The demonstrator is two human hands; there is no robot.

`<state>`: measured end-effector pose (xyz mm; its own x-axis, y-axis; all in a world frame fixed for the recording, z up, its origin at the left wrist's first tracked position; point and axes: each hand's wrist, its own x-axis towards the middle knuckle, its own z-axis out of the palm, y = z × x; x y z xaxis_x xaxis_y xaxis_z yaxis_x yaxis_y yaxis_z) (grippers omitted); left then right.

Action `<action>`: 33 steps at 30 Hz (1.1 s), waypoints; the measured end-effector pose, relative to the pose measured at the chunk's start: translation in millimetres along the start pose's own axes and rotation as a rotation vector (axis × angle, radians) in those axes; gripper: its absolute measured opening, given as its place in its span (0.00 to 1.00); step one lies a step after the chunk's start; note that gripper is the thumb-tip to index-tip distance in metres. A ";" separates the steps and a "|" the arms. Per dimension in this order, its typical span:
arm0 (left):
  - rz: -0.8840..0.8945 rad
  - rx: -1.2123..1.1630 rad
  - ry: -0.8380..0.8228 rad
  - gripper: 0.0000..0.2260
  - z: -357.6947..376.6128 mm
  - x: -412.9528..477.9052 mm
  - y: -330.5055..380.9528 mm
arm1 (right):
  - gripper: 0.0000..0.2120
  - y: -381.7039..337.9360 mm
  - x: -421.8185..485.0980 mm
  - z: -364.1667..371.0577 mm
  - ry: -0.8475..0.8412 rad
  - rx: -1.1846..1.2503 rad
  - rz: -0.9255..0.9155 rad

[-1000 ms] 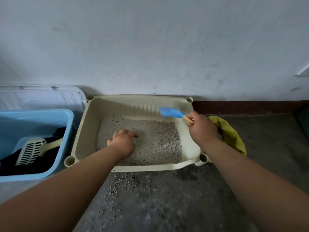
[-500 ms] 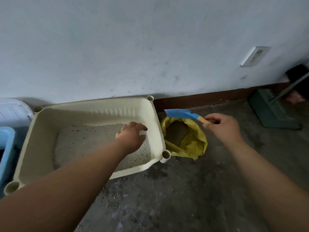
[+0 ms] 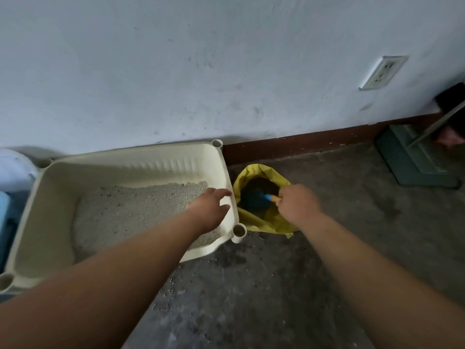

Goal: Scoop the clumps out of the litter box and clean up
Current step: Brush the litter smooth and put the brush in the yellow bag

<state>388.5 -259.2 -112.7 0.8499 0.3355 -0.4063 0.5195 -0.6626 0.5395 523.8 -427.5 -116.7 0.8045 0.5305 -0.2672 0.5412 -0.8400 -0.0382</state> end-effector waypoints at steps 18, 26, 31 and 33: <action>-0.102 -0.016 -0.003 0.18 -8.2 -21.7 -47.1 | 0.15 -23.7 17.1 42.2 -0.014 -0.037 0.041; -0.101 -0.070 0.055 0.19 -26.1 -23.2 -73.1 | 0.10 -84.7 19.3 5.8 0.353 0.308 -0.052; -0.099 -0.106 0.083 0.19 -46.1 -8.5 -87.5 | 0.10 -126.9 33.2 -10.0 0.325 0.400 -0.138; -0.087 -0.126 0.102 0.19 -55.0 -1.9 -90.9 | 0.12 -137.0 36.0 -15.4 0.278 0.405 -0.153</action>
<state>344.5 -162.8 -120.5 0.8023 0.4588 -0.3819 0.5932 -0.5407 0.5965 482.4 -291.6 -106.3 0.7881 0.6146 0.0342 0.5635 -0.6980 -0.4419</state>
